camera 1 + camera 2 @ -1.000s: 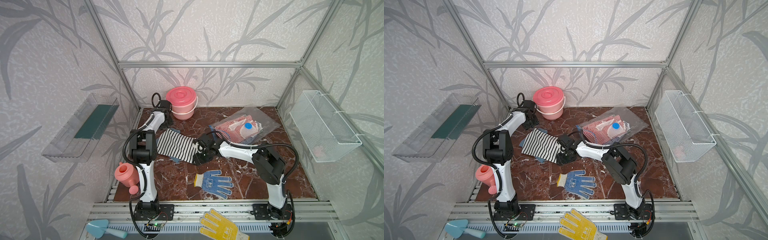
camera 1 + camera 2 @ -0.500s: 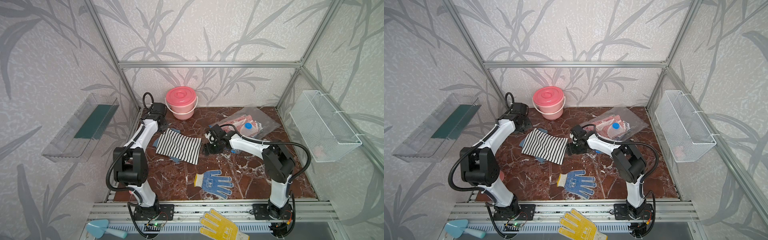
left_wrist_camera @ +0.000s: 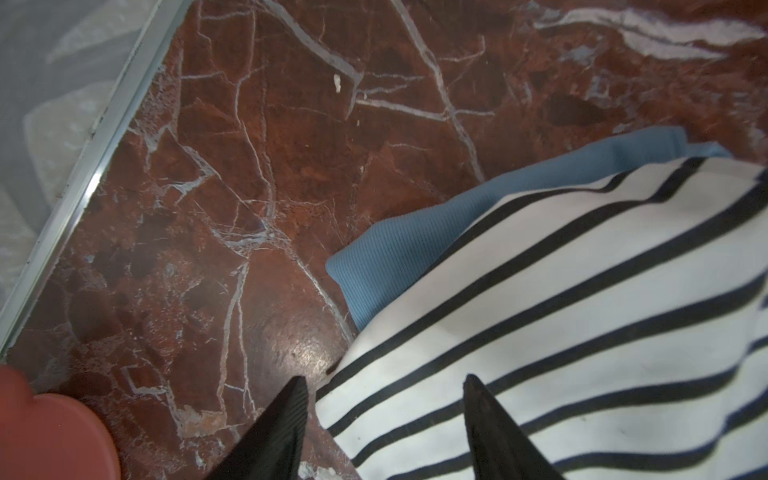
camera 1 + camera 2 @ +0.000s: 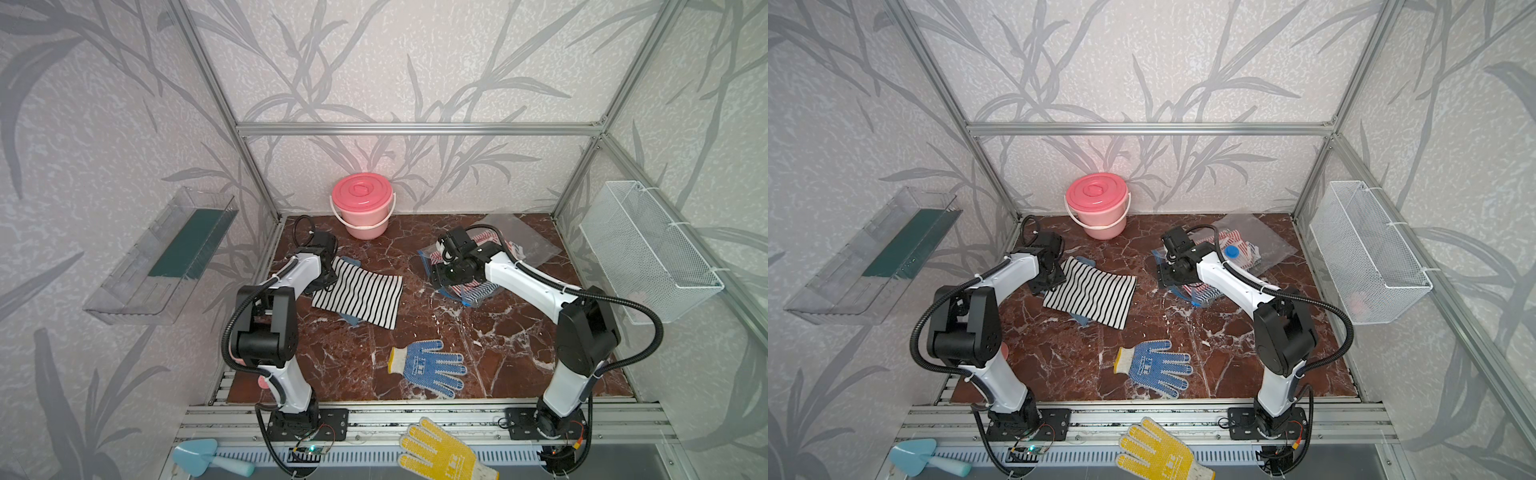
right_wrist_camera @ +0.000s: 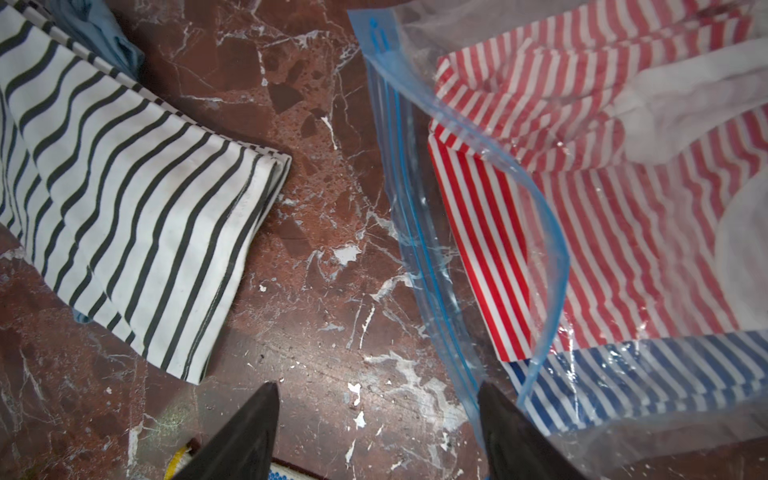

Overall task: Take the tank top out of the vacuum bag
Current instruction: Adjust the tank top at the center of the board.

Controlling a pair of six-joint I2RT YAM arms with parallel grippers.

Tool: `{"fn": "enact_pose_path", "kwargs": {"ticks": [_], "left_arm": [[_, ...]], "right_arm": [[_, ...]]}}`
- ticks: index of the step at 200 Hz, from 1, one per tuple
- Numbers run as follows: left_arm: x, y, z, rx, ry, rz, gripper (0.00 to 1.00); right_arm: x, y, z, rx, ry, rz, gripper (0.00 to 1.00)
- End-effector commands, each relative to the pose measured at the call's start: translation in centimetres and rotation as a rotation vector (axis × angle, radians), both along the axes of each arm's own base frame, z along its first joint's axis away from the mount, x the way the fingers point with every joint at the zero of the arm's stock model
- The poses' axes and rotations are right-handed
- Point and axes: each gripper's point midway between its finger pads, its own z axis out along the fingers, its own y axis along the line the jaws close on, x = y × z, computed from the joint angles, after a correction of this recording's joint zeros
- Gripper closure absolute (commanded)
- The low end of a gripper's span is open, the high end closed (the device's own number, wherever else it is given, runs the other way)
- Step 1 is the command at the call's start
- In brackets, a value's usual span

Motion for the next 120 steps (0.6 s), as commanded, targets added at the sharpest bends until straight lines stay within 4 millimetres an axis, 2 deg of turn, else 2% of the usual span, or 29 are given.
{"fn": "enact_pose_path", "kwargs": {"ticks": [1,25,51,84,120], "left_arm": [[-0.4,0.0,-1.6,-0.015,0.032,0.019,0.4],[-0.4,0.0,-2.8,-0.013,0.057,0.022,0.45],[-0.4,0.3,-3.3,0.004,0.076,0.022,0.6],[-0.8,0.5,-4.1,0.019,0.101,0.022,0.74],[-1.1,0.6,-4.5,0.022,0.116,0.02,0.91]], "right_arm": [[-0.5,-1.2,0.9,-0.007,-0.008,-0.007,0.24],[-0.6,-1.6,0.6,0.027,0.009,-0.023,0.24],[-0.5,-2.4,0.4,0.052,0.021,-0.052,0.24],[-0.3,-3.0,0.2,0.055,0.028,-0.072,0.25],[-0.2,-2.9,0.4,0.062,0.022,-0.055,0.24]]}}
